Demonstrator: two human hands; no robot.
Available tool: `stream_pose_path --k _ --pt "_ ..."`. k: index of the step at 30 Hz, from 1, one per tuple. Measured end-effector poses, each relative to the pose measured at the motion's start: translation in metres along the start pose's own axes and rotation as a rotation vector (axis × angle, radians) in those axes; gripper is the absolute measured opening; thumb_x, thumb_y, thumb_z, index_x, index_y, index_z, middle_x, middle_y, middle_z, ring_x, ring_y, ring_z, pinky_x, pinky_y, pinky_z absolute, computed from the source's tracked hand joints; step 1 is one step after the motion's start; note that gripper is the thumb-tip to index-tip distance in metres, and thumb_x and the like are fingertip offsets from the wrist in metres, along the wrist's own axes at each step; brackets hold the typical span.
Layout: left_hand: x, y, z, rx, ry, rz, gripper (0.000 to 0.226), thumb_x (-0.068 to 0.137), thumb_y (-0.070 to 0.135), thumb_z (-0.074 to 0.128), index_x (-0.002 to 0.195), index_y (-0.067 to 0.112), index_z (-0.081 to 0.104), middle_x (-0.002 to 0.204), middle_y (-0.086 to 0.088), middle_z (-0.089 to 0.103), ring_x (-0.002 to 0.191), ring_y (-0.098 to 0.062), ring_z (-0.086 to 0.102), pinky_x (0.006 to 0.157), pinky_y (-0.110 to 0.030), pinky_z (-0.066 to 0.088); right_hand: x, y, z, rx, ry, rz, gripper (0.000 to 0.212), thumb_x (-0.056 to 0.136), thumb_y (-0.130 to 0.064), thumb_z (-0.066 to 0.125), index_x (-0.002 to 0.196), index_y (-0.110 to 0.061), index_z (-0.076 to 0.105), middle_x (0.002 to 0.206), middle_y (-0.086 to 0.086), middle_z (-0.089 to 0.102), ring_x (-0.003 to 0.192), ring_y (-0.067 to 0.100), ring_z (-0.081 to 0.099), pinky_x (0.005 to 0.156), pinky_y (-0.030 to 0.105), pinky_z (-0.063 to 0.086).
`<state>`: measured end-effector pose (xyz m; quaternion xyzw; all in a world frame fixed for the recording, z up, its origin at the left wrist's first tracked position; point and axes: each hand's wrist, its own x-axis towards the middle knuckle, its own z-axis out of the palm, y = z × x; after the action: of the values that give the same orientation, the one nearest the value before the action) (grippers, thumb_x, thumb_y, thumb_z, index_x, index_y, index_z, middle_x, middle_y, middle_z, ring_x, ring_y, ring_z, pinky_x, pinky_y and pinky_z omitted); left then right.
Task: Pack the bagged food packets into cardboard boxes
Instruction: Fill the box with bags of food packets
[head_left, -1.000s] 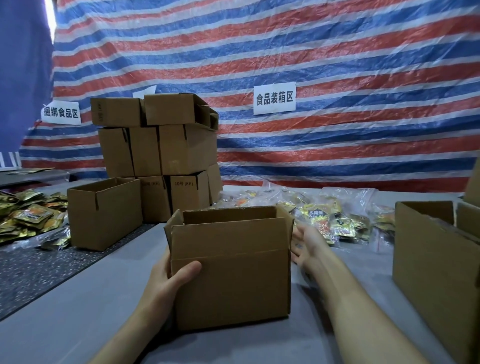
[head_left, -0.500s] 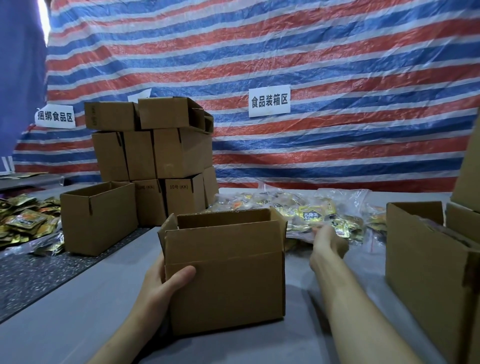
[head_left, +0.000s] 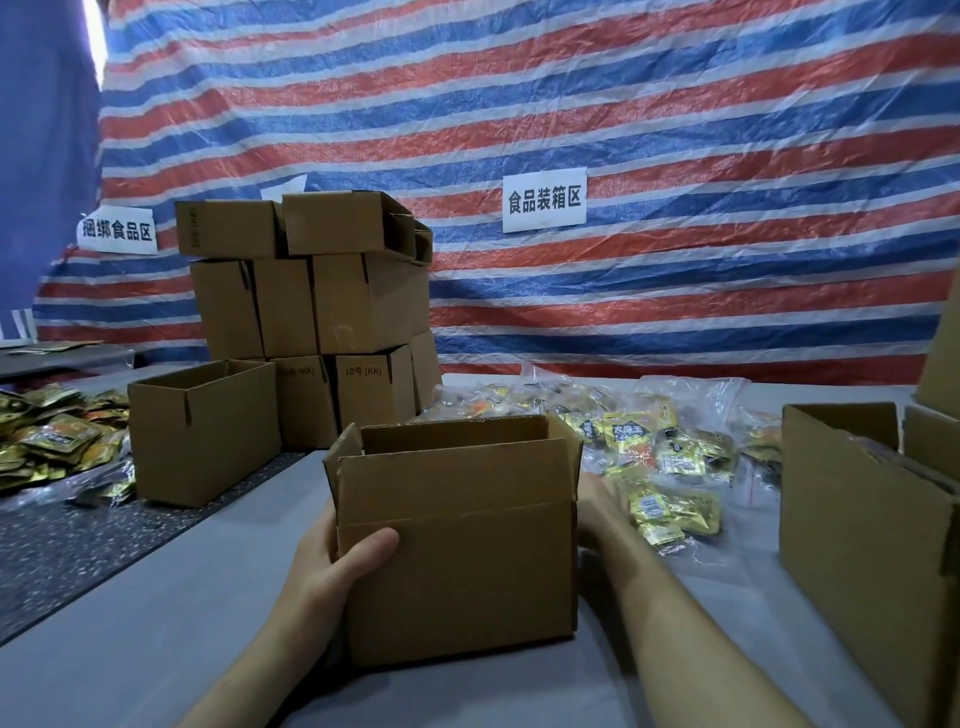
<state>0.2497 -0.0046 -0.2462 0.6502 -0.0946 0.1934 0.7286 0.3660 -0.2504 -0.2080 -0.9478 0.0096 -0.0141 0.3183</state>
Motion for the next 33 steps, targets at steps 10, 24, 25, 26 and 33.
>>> stream_pose_path --k 10,24,25,26,33 --pt "-0.001 0.0 0.001 -0.014 -0.018 0.007 0.06 0.059 0.041 0.08 0.113 0.02 0.067 0.103 -0.006 0.078 0.09 -0.024 0.076 0.064 -0.026 0.061 0.002 0.012 0.004 0.137 0.164 0.12 0.036 0.086 -0.001 0.057 0.063 -0.019 0.036 0.071 0.003 0.043 0.069 0.021 0.041 0.056 0.027 0.031" --pt "-0.004 0.01 0.005 -0.003 -0.008 -0.012 0.105 0.032 0.071 0.093 0.12 0.021 0.063 0.106 -0.003 0.077 0.096 -0.024 0.075 0.068 -0.027 0.062 0.006 -0.016 -0.066 0.723 0.597 0.044 0.018 0.098 -0.004 0.046 0.09 -0.009 0.061 0.089 0.011 0.066 0.068 0.018 0.057 0.06 0.033 0.047" --pt "-0.004 0.01 0.005 -0.002 -0.009 -0.013 0.107 0.033 0.072 0.093 0.122 0.021 0.062 0.108 -0.003 0.077 0.098 -0.024 0.075 0.069 -0.028 0.062 0.002 -0.02 -0.074 0.801 0.611 0.043 0.017 0.098 -0.003 0.046 0.096 -0.01 0.061 0.093 0.009 0.067 0.071 0.017 0.06 0.06 0.033 0.049" --pt "-0.005 0.011 0.005 -0.001 -0.014 -0.015 0.109 0.034 0.071 0.093 0.124 0.019 0.061 0.109 -0.003 0.077 0.099 -0.025 0.075 0.07 -0.028 0.062 -0.002 -0.023 -0.083 0.893 0.624 0.03 0.017 0.099 -0.003 0.046 0.098 -0.014 0.059 0.095 0.006 0.068 0.078 0.018 0.065 0.064 0.034 0.053" --pt "-0.011 0.016 0.006 -0.025 -0.155 -0.017 0.068 0.048 0.064 0.094 0.108 0.038 0.074 0.115 -0.006 0.075 0.104 -0.027 0.073 0.077 -0.03 0.061 -0.044 -0.053 -0.128 1.62 0.635 -0.124 0.024 0.091 0.003 0.049 0.103 -0.009 0.065 0.102 0.01 0.074 0.079 0.018 0.077 0.077 0.049 0.063"
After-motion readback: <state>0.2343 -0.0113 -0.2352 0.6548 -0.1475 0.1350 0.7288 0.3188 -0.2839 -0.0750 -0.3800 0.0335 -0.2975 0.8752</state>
